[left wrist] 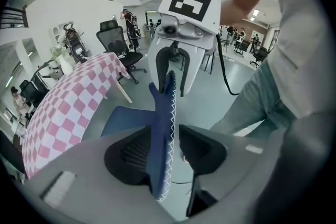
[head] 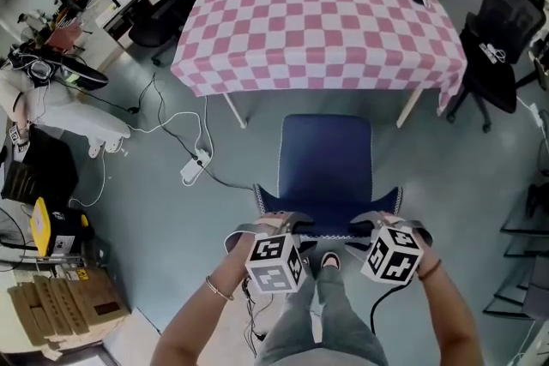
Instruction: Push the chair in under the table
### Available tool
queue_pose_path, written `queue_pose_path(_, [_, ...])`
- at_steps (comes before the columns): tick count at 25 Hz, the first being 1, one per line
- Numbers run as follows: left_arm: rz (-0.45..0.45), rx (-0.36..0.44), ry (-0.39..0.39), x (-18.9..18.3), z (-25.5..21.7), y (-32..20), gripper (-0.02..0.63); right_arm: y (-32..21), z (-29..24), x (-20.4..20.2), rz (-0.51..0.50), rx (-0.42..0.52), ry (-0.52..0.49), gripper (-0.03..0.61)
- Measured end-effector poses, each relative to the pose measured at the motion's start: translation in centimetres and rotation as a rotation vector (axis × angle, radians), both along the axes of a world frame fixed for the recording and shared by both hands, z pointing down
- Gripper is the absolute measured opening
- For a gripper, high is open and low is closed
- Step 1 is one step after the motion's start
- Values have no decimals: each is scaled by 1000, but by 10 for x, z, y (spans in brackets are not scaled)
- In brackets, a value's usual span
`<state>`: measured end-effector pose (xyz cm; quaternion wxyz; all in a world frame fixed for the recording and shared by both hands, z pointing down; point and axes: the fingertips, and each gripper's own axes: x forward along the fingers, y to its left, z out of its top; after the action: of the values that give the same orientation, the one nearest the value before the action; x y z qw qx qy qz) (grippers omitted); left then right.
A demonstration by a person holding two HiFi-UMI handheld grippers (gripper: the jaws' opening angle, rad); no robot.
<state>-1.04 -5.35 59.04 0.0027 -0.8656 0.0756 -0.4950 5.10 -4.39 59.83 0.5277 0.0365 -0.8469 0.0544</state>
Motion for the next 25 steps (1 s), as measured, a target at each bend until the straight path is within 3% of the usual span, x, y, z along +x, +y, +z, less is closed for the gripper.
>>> queue_pose_path(4, [21, -19, -35, 6, 19, 5, 169, -2, 17, 1, -13, 8, 47, 150])
queue_pose_path(7, [-18, -40, -6, 13, 30, 3, 167, -8, 27, 1, -4, 31, 71, 150])
queue_pose_path(9, [-51, -49, 11, 14, 33, 1, 121, -8, 30, 0, -4, 37, 71, 147])
queue_pose_path(18, [-29, -68, 4, 15, 33, -1, 106, -10, 30, 0, -33, 0, 63, 129])
queue_pose_path(25, [-66, -63, 3, 21, 34, -19, 107, -29, 31, 6, -1, 59, 74, 115])
